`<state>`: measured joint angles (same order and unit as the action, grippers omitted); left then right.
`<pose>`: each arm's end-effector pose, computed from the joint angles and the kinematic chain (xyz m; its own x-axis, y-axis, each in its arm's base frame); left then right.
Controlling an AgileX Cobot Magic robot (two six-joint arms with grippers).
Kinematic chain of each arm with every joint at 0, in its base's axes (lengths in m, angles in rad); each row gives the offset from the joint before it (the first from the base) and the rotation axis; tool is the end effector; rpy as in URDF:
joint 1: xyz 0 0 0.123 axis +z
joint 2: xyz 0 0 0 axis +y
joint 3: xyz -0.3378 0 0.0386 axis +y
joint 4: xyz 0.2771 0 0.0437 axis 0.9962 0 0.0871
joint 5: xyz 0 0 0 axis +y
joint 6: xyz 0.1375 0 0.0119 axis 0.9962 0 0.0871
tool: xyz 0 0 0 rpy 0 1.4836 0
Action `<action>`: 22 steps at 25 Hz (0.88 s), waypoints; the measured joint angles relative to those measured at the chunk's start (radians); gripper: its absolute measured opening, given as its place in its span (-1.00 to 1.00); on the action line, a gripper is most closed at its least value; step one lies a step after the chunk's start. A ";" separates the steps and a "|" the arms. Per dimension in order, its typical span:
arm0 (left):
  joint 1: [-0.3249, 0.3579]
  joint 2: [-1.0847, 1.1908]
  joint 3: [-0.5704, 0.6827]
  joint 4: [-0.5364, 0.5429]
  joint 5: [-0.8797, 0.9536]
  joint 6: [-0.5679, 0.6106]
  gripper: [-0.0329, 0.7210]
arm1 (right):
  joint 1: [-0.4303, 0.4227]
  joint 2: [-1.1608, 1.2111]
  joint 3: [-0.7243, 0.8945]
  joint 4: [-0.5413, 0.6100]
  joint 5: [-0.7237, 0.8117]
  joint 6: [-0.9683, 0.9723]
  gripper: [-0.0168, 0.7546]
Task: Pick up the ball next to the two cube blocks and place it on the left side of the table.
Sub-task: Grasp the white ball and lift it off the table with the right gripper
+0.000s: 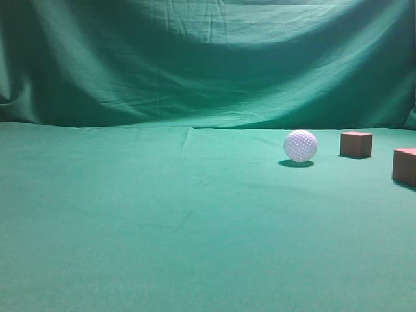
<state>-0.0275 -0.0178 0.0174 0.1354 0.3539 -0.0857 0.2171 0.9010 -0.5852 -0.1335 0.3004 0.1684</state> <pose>0.0719 0.0045 0.1634 -0.2607 0.0485 -0.9642 -0.0069 0.9986 0.0521 0.2128 0.0414 0.2979 -0.4977 -0.0680 -0.8647 -0.1618 0.9867 0.0155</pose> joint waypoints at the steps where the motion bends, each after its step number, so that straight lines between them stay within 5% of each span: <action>1: 0.000 0.000 0.000 0.000 0.000 0.000 -0.91 | 0.024 0.048 -0.045 0.000 0.068 -0.020 -0.96; 6: 0.000 0.000 0.000 0.000 0.000 0.000 -0.91 | 0.151 0.282 -0.263 0.000 0.346 -0.079 -0.96; 14: 0.000 0.000 0.000 0.000 0.000 0.000 -0.91 | 0.249 0.595 -0.490 0.116 0.401 -0.114 -0.96; 18: 0.000 0.000 0.000 0.000 0.000 0.000 -0.91 | 0.249 0.740 -0.584 0.183 0.412 -0.152 -0.46; 22: 0.000 0.000 0.000 0.000 0.000 0.000 -0.91 | 0.249 0.865 -0.660 0.191 0.407 -0.160 0.34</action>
<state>-0.0275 -0.0178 0.0174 0.1354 0.3539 -0.0857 0.4660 1.7664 -1.2450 0.0575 0.7069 0.0085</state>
